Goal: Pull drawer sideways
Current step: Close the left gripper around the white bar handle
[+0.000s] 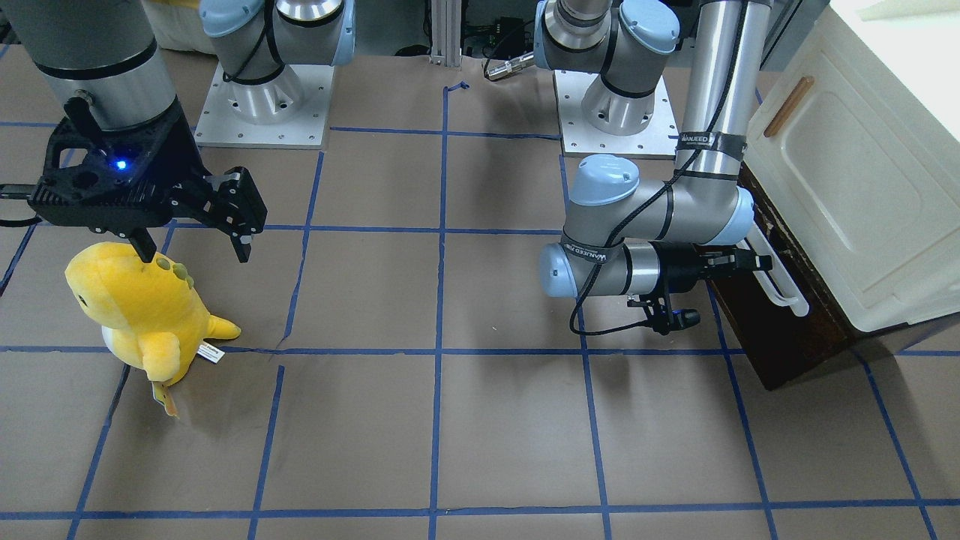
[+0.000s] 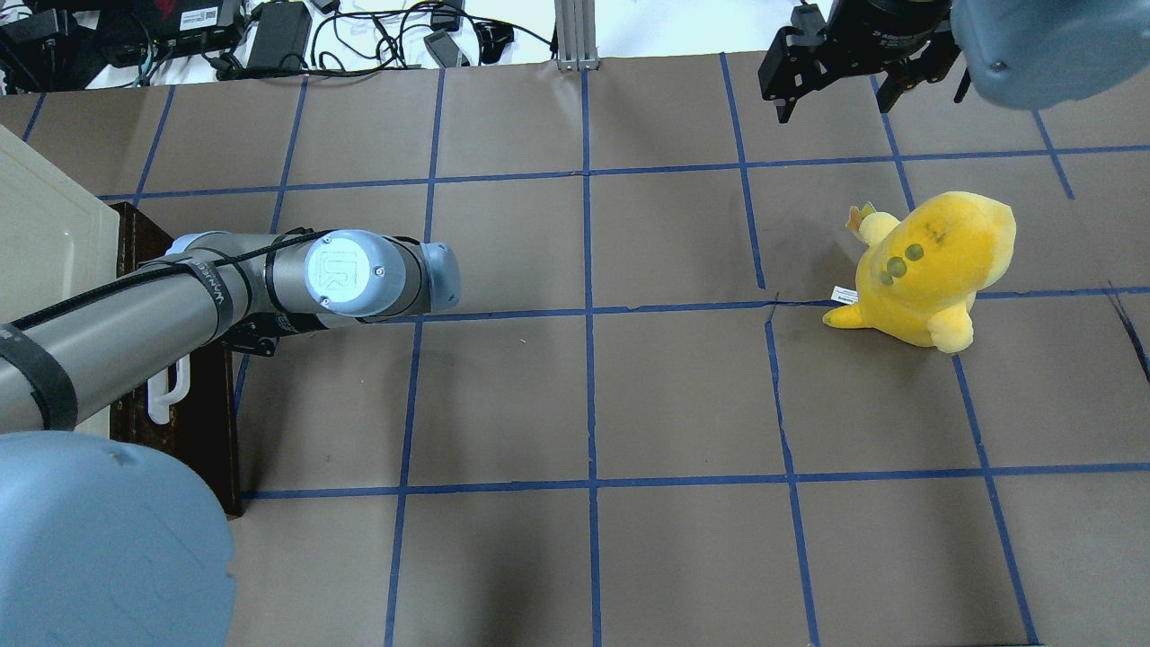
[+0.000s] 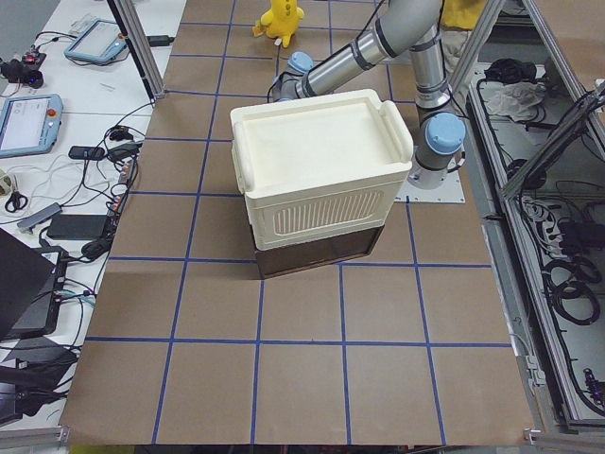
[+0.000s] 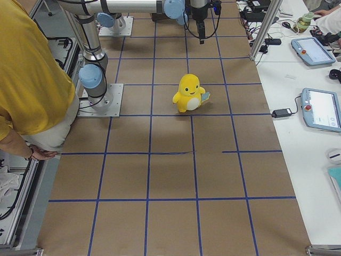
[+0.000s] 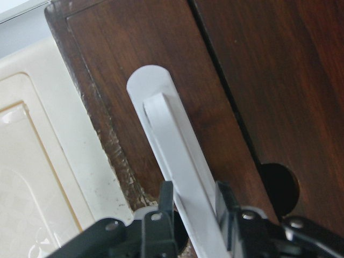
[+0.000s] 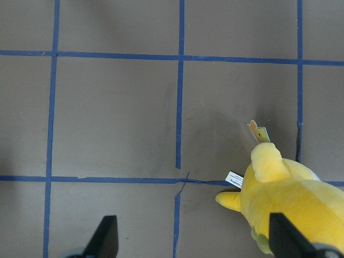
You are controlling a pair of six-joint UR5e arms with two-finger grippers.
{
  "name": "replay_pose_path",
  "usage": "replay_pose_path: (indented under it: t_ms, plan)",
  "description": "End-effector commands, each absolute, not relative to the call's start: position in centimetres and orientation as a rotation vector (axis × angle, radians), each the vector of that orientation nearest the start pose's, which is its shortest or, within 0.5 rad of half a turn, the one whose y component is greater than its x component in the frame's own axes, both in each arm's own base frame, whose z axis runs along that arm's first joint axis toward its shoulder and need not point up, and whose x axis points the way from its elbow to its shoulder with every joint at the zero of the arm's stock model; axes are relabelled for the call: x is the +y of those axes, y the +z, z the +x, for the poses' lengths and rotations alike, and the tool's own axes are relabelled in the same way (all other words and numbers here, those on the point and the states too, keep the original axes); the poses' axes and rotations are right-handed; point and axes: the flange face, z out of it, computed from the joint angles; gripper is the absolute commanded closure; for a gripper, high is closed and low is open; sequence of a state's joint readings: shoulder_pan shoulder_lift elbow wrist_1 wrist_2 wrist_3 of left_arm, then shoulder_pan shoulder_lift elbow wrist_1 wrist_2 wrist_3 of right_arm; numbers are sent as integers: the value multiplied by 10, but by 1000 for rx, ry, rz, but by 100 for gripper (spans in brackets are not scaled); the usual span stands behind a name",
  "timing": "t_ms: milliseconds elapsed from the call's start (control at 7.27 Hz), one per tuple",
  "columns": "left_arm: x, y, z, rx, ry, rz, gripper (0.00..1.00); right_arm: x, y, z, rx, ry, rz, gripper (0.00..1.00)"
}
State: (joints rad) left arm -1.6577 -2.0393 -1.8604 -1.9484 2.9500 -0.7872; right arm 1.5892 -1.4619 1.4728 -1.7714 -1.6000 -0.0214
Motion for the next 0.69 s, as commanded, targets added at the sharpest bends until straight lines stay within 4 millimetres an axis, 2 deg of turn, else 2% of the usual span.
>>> replay_pose_path:
  t_ms: [0,550]
  plan:
    - [-495,172,-85,1647,330,229,66,-553,502,141,3156,-301,-59,0]
    - [-493,172,-97,1642,310,249,66,-553,502,141,3156,-301,-59,0]
